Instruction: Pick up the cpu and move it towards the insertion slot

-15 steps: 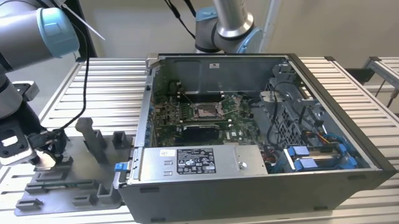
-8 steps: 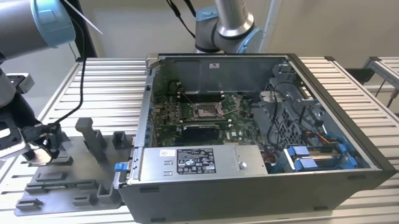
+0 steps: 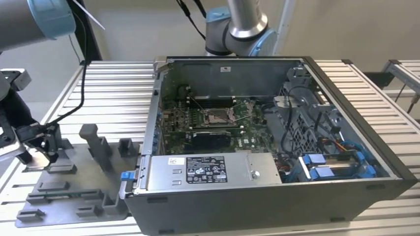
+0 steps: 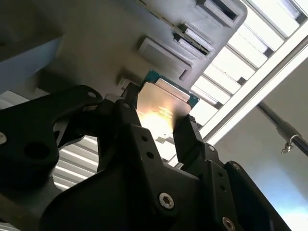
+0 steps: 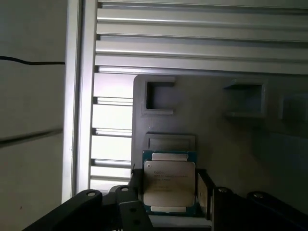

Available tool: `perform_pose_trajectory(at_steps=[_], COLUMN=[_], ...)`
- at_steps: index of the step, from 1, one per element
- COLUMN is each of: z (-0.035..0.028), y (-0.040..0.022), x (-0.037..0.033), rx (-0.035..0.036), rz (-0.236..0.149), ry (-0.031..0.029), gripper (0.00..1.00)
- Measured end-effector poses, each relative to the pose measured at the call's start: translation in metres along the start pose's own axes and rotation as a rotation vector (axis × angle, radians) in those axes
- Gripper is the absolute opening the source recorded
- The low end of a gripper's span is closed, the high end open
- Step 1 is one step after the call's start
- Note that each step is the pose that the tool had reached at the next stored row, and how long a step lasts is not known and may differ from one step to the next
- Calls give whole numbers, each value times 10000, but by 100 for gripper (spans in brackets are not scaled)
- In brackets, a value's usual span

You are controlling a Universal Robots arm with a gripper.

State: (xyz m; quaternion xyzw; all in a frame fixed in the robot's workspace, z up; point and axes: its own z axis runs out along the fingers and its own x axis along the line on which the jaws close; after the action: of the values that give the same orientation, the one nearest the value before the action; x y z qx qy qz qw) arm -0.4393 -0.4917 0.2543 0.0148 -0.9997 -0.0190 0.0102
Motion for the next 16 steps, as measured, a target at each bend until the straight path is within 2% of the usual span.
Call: perform_pose_trajectory(at_steps=[16], z=[-303], y=[12], x=[6], rx=[-3], rz=[4], ry=[93], gripper=[0])
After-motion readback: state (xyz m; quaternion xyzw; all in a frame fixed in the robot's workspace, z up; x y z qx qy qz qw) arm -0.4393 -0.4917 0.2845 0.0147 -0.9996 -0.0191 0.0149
